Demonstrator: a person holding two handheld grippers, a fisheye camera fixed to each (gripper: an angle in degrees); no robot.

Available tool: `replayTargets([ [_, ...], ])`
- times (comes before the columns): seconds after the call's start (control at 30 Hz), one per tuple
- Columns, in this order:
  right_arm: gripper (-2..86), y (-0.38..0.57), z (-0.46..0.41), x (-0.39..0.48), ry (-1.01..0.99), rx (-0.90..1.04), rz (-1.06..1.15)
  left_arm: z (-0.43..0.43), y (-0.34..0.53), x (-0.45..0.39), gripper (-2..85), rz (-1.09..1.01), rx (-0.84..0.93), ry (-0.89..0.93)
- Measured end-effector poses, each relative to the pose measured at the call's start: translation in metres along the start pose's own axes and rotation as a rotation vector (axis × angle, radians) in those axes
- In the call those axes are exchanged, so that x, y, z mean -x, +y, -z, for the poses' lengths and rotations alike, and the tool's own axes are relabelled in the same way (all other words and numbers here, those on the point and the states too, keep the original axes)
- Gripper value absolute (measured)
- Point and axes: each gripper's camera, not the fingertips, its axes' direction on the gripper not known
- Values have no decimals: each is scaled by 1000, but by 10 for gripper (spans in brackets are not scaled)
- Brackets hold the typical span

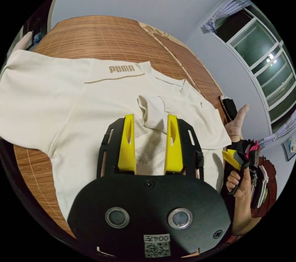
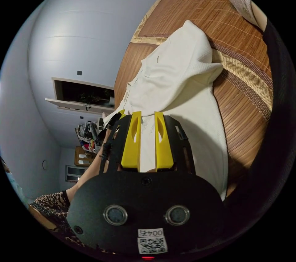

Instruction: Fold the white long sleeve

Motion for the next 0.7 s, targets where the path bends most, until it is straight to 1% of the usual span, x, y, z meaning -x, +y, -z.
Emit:
replayTargets([
  [0.13, 76, -1, -7, 3, -1, -1, 2, -8, -1, -9, 131, -55, 6, 3],
  [0.27, 74, -1, -14, 9, 5, -4, 10, -23, -3, -5, 122, -29, 36, 31],
  [0.33, 73, -1, -20, 12, 6, -2, 8, -30, -2, -7, 106, -22, 37, 53],
  [0.47, 73, -1, -30, 18, 10, 0, 9, -38, -3, -16, 56, -44, 49, 38],
  [0.5, 74, -1, -34, 21, 14, 0, 13, -34, -7, -21, 46, -46, 41, 27],
  [0.6, 75, 0, -43, 31, 42, 3, 22, 4, -26, -42, 31, -100, -65, 76],
  [0.7, 76, 2, -51, 39, 62, -1, 23, 41, -33, -55, 25, -175, -117, 36],
])
